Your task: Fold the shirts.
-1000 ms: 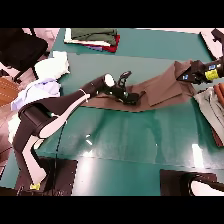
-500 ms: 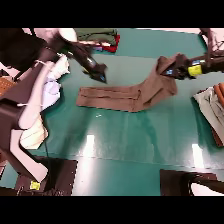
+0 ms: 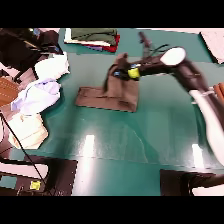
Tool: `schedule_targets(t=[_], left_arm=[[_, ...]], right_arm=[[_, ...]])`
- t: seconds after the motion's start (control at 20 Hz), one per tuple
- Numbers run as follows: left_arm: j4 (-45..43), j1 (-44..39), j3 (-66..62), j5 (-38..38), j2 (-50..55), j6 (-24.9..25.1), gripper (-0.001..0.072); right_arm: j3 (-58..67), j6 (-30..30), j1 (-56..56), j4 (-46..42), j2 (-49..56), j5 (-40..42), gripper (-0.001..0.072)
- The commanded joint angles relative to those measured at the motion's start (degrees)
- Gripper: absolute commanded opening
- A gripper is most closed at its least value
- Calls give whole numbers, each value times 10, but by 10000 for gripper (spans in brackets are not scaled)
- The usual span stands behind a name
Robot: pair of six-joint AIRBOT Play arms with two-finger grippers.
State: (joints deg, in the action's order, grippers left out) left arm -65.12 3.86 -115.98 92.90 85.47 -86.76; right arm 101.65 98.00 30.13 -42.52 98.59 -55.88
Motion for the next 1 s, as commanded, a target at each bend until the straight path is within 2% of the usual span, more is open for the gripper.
schedule_targets(t=[0.0, 0.2, 0.45, 0.5, 0.55, 0.6, 0.8, 0.95], left_arm=[[-9, 12, 2, 8, -14, -3, 26], [-9, 12, 2, 5, -14, -3, 26], [-6, 12, 2, 5, -14, -3, 27], [-6, 12, 4, 4, -14, -3, 27], [-5, 12, 8, 1, -14, -2, 27], [-4, 12, 16, -2, -14, -2, 26], [-5, 12, 48, 2, -14, 2, 26], [-8, 12, 60, -1, -14, 3, 27]], right_arm=[[93, 54, 63, 8, 119, 33, 26], [166, 94, 114, 10, 223, 53, 26], [128, 95, 155, 71, 252, 216, 34], [134, 95, 157, 70, 252, 229, 194], [147, 87, 156, 69, 252, 231, 540], [162, 71, 151, 70, 251, 226, 720], [127, -9, 83, 56, 170, 87, 709], [53, -15, 11, -90, 70, -76, 708]])
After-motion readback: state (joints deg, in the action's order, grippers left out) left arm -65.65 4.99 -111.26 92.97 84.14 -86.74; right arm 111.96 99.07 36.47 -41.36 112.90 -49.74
